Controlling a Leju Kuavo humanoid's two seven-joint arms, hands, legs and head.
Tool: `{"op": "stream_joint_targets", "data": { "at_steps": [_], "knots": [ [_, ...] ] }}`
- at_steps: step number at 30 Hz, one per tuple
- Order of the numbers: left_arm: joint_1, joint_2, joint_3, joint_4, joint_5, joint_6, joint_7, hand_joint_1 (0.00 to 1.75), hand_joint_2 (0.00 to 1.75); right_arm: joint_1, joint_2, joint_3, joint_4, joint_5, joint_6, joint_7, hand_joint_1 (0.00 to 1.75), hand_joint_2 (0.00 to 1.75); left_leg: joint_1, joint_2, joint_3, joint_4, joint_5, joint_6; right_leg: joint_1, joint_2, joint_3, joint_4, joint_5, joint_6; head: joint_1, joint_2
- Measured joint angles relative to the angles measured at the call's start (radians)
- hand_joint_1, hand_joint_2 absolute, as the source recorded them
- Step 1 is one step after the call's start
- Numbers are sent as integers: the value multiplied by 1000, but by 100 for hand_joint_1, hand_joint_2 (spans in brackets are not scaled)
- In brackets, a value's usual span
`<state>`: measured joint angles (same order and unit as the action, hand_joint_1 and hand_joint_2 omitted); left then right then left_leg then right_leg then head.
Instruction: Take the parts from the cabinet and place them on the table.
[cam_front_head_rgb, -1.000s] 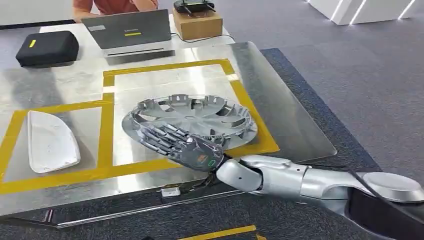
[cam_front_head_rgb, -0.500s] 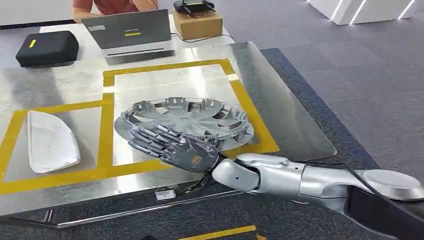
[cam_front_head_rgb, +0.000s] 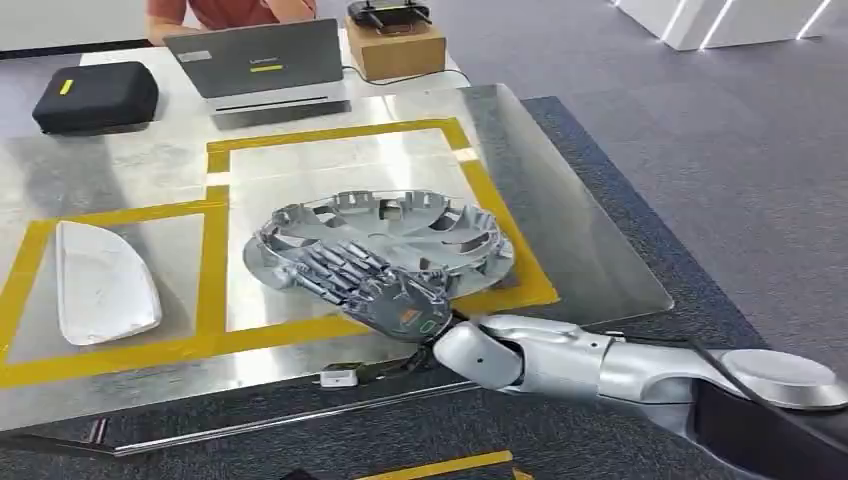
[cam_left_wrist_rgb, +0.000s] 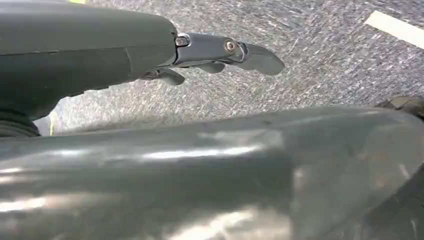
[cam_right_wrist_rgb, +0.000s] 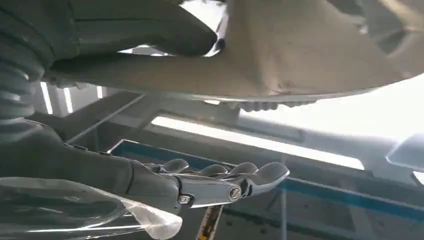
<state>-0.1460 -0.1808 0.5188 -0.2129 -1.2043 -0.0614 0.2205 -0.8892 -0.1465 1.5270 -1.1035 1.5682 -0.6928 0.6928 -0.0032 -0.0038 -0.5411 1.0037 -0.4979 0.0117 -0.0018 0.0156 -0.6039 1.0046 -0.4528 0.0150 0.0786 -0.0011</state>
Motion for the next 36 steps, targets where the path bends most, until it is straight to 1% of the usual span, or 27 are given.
{"op": "stream_joint_targets", "data": {
  "at_steps": [2, 4, 13, 20, 22, 27, 33, 36],
  "knots": [
    [2, 0, 7, 0, 5, 3, 0, 0, 0, 21, -6, -17, 49, -1, 0, 5, 0, 175, 0, 0, 0, 0, 0, 0, 0, 0, 0, 0, 0, 0, 0, 0],
    [7, 1, 9, 0, 11, 10, 0, 0, 0, 45, -18, -55, 87, -2, 0, 6, 0, 175, 0, 0, 0, 0, 0, 0, 0, -1, 0, 0, 0, 0, 0, 0],
    [26, 3, 31, 0, 29, 21, -13, 0, 0, 146, -95, -295, 222, -2, 0, 8, 0, 175, -1, 0, -1, 0, 0, 1, 0, -1, 0, -1, 0, 0, 0, 0],
    [36, 3, 34, 0, 32, 36, -14, 0, 0, 185, -137, -448, 281, -2, 0, 8, 0, 175, -1, 0, -1, 0, 0, 1, 0, 0, -1, 0, 0, 0, 0, 0],
    [37, 3, 34, 0, 33, 36, -14, 0, 0, 188, -144, -475, 293, -2, 0, 8, 0, 175, -1, 0, -1, 0, 0, 1, 0, 0, -1, 0, 0, 0, 0, 0],
    [37, 3, 38, 0, 35, 36, -13, 0, 0, 192, -157, -507, 317, -2, 0, 8, 0, 175, -1, 0, -1, 0, 0, 1, 0, 0, -1, 0, 0, 0, 0, 0],
    [38, 1, 40, 0, 38, 36, -10, 0, 0, 179, -159, -568, 374, -2, 0, 7, 0, 175, -1, 0, -1, 0, 0, 1, -1, -1, -1, 0, 0, 0, 0, 0],
    [38, 0, 40, 0, 38, 36, -6, 0, 0, 164, -164, -593, 388, -2, 24, 7, 0, 175, -1, 0, -1, 0, 0, 1, -1, -1, -1, 0, 0, 0, 0, 0]
  ]
}}
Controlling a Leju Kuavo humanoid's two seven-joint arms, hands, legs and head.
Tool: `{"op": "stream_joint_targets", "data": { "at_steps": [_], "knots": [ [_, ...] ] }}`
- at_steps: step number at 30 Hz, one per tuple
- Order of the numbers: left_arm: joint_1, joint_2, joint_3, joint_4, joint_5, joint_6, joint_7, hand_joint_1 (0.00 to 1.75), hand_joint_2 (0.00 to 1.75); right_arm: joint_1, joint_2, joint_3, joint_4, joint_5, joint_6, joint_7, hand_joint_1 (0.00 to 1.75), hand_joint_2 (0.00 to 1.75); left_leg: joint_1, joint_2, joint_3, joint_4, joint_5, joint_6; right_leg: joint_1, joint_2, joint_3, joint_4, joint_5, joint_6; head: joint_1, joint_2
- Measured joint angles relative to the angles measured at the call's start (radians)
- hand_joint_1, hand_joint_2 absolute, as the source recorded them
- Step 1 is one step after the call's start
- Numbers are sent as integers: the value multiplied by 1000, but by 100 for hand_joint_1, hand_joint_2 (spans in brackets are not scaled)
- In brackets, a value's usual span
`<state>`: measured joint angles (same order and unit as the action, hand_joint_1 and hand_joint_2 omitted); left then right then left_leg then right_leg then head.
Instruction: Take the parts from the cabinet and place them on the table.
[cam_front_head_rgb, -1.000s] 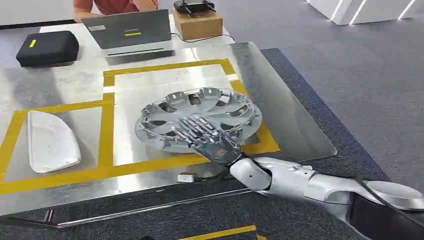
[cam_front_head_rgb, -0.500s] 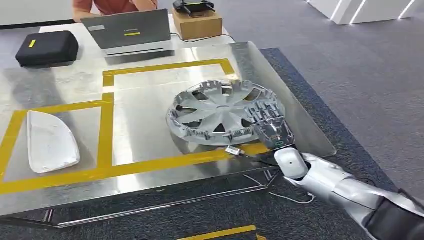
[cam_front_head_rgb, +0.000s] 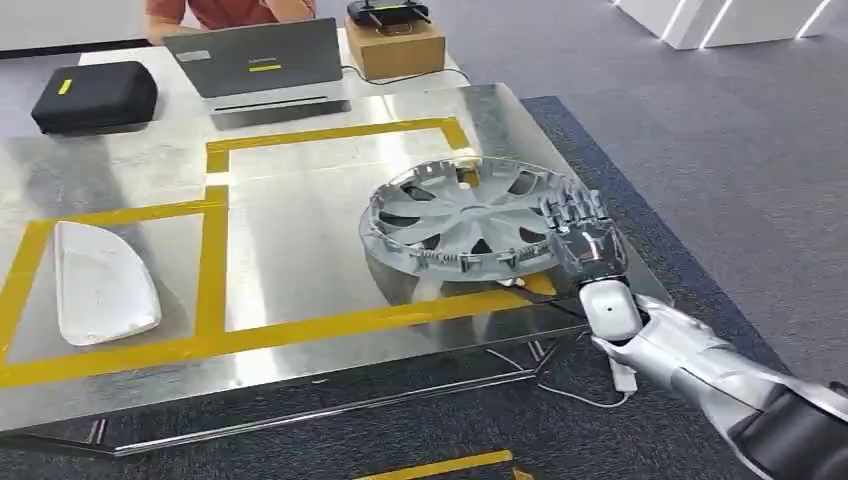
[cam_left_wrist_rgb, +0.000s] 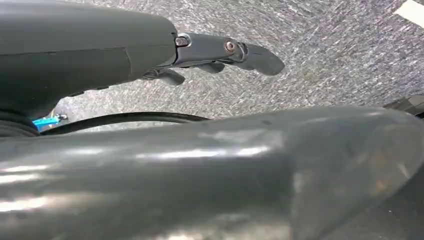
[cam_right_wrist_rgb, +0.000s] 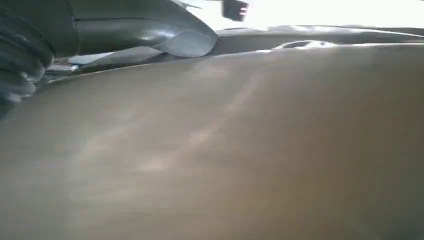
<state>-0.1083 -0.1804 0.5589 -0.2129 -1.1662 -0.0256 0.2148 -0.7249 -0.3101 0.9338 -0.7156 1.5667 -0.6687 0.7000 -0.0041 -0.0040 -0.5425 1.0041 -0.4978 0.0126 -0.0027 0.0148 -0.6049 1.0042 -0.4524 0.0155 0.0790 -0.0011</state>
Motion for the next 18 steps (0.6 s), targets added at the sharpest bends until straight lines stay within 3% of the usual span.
{"op": "stream_joint_targets", "data": {
  "at_steps": [5, 8, 15, 16, 18],
  "knots": [
    [0, -1, 0, 0, 0, 0, 8, 0, 0, -20, -10, -31, 8, 0, 34, 0, 0, 175, 0, 0, 0, 0, 0, 0, 0, 0, 0, 0, 0, 0, 0, 0],
    [-1, -2, 0, 0, 0, 0, 10, 0, 0, -25, -26, -53, -5, 0, 113, 0, 0, 175, 0, -1, 0, 0, 0, 0, 0, -1, 0, 0, 0, 0, 0, 0],
    [0, -2, 0, 0, 0, 0, 11, 0, 0, -29, -33, -56, -11, 0, 140, 0, 0, 175, 0, -1, 0, 0, 0, 0, 0, -1, 0, 0, 0, 0, 0, 0],
    [-1, -3, 0, 0, -2, 0, 11, 0, 0, -38, -49, -68, -18, 2, 205, 0, 0, 175, 0, 0, 0, 0, 0, 0, 0, 0, 0, 0, 0, 0, 0, 0],
    [-2, -4, 0, 0, -5, 0, 12, 0, 0, -53, -67, -76, -20, 3, 235, 0, 0, 175, 0, 0, -1, 0, 0, 0, 0, 0, -1, 0, 0, 0, 0, 0]
  ]
}}
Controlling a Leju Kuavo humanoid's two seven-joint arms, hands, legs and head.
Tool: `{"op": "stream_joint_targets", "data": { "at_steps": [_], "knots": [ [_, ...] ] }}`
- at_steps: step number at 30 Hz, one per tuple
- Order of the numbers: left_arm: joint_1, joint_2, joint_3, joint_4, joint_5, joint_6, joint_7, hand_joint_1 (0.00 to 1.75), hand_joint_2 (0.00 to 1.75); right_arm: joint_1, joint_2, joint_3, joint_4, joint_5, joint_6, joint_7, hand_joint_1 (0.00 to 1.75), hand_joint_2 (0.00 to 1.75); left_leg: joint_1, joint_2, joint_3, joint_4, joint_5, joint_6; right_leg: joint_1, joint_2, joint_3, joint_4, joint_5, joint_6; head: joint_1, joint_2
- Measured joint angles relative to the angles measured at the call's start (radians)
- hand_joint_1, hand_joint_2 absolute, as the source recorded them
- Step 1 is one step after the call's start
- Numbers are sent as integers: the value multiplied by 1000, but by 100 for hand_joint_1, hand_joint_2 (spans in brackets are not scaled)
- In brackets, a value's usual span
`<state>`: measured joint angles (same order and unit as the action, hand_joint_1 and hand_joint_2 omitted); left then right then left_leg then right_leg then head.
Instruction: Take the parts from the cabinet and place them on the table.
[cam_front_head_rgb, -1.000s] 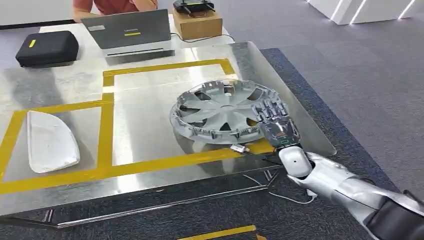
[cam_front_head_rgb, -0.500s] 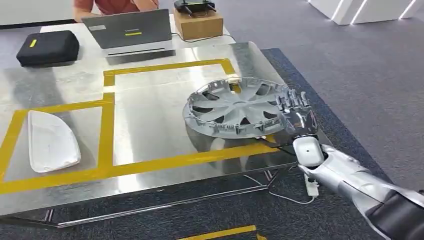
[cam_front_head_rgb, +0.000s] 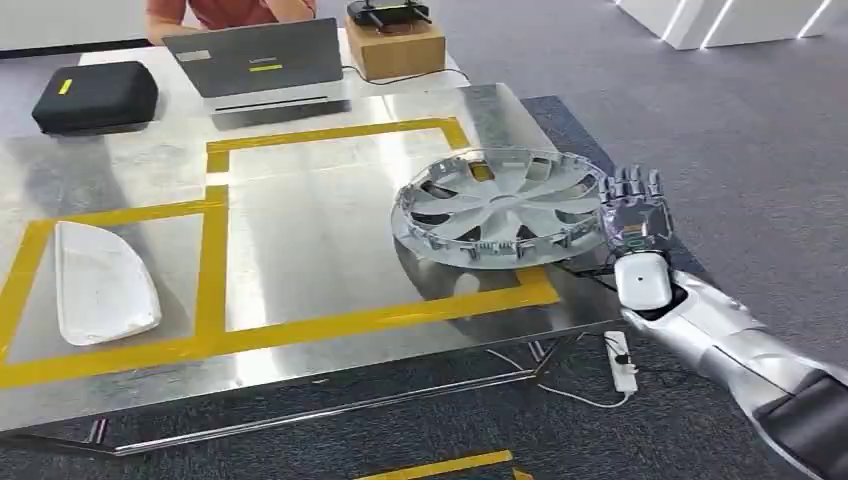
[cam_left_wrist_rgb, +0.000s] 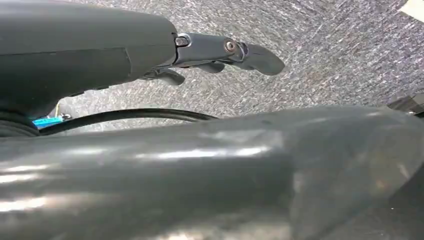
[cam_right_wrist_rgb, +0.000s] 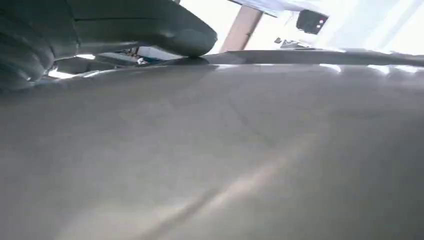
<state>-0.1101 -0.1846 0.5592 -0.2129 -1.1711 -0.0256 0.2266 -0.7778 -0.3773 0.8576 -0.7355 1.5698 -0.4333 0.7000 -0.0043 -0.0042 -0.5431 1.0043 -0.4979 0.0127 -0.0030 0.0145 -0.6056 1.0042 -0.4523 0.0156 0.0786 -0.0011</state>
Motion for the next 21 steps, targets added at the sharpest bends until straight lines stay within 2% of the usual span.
{"op": "stream_joint_targets", "data": {
  "at_steps": [2, 5, 7, 21],
  "knots": [
    [-1, -1, 0, 0, 0, 0, 2, 0, 0, -5, -3, -2, -2, 0, 16, 0, 0, 175, 0, 0, 0, 0, 0, 0, 0, 0, 0, 0, 0, 0, 0, 0],
    [-1, -2, 0, 0, -2, 0, 6, 0, 0, -3, -9, -20, -17, 0, 102, 0, 0, 175, 0, 0, 0, 0, 0, 0, 0, 0, 0, 0, 0, 0, 0, 0],
    [-1, -3, 0, 0, -2, 0, 7, 0, 0, -3, -11, -27, -27, 1, 126, 0, 0, 175, 0, 0, 0, 0, 0, 0, 0, 1, 0, 0, 0, 0, 0, 0],
    [-4, -5, 0, 0, -2, -3, 14, 0, 0, -3, -12, -26, -101, 2, 128, 0, 0, 175, 0, 0, 0, 0, 0, 0, 0, 1, 0, 0, 0, 0, 0, 0]
  ]
}}
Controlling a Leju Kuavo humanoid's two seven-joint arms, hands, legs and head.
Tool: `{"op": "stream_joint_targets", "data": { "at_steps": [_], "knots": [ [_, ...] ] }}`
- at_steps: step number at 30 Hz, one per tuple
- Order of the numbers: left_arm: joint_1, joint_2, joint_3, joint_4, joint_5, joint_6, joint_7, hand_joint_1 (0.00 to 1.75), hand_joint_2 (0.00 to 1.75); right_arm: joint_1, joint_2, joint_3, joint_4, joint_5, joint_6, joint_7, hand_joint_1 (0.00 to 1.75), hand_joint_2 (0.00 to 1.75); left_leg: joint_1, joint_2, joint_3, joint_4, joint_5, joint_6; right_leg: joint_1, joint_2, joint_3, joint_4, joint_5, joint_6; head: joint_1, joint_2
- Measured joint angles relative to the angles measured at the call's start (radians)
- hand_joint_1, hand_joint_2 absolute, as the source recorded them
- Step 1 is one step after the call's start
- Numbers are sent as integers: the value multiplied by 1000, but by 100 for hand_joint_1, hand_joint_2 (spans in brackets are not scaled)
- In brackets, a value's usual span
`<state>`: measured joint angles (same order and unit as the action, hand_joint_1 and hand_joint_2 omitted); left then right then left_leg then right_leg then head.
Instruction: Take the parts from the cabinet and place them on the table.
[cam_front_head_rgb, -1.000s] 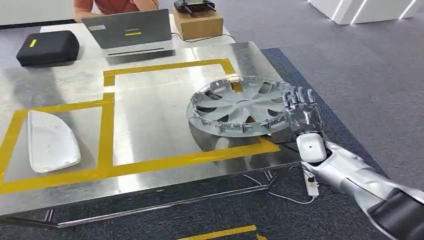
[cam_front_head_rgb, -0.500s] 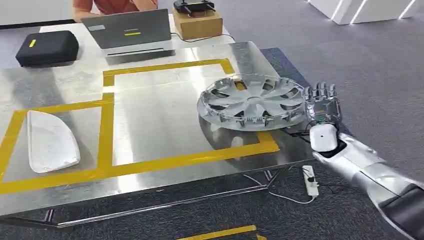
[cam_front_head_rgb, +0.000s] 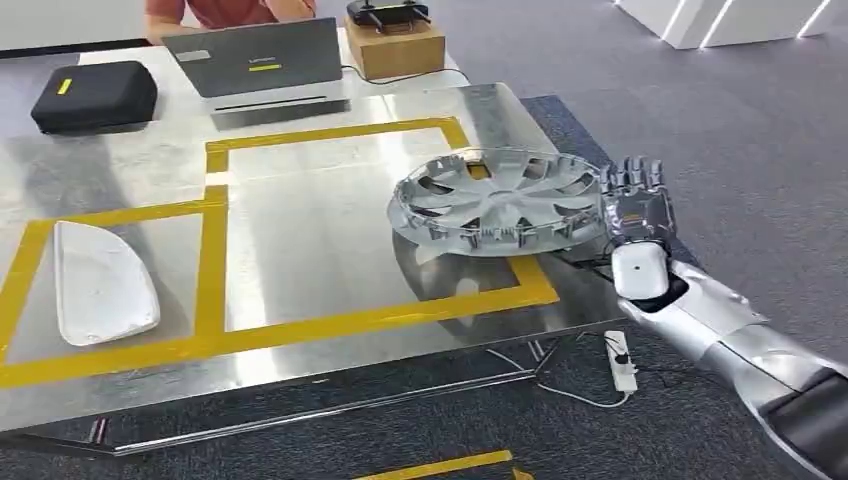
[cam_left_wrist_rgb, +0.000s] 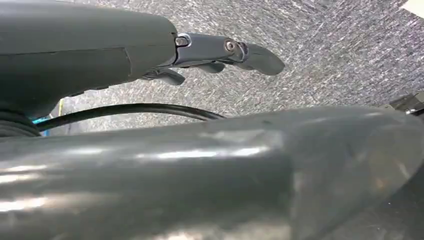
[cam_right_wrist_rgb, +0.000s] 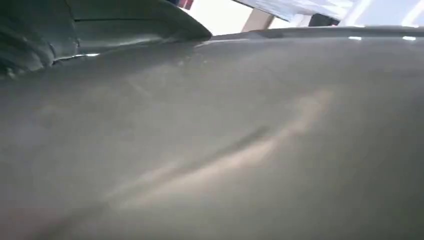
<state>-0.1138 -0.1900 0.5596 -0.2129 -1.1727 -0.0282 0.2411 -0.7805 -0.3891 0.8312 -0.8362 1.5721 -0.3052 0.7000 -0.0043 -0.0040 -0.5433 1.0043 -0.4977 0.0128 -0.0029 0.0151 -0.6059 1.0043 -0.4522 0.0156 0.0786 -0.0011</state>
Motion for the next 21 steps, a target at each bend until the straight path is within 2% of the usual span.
{"op": "stream_joint_targets", "data": {
  "at_steps": [6, 11, 16, 21],
  "knots": [
    [-1, -1, 0, 0, 0, -1, 0, 0, 0, -1, 18, 20, -12, 2, -60, 0, 0, 175, 0, 0, -1, 0, 0, 0, 0, 0, 0, 0, 0, 0, 0, 0],
    [-3, -3, 0, 0, 0, -2, -2, 0, 0, -13, 58, 96, -47, 3, -124, -1, 0, 175, 0, 1, -1, 0, 0, 0, 0, 2, -1, 1, 0, 0, 0, 0],
    [-3, -5, 0, 0, 0, -10, -6, 0, 0, -47, 96, 209, -114, 3, -202, -2, 0, 175, 1, 0, -1, 0, 1, -1, 1, 0, -1, 1, 0, 0, 0, 0],
    [-6, -5, 0, 0, -12, -23, -7, 0, 0, -104, 136, 367, -192, 3, -355, -2, 0, 175, 1, 0, -1, 0, 1, -1, 1, 1, -1, 2, 0, 0, 0, 0]
  ]
}}
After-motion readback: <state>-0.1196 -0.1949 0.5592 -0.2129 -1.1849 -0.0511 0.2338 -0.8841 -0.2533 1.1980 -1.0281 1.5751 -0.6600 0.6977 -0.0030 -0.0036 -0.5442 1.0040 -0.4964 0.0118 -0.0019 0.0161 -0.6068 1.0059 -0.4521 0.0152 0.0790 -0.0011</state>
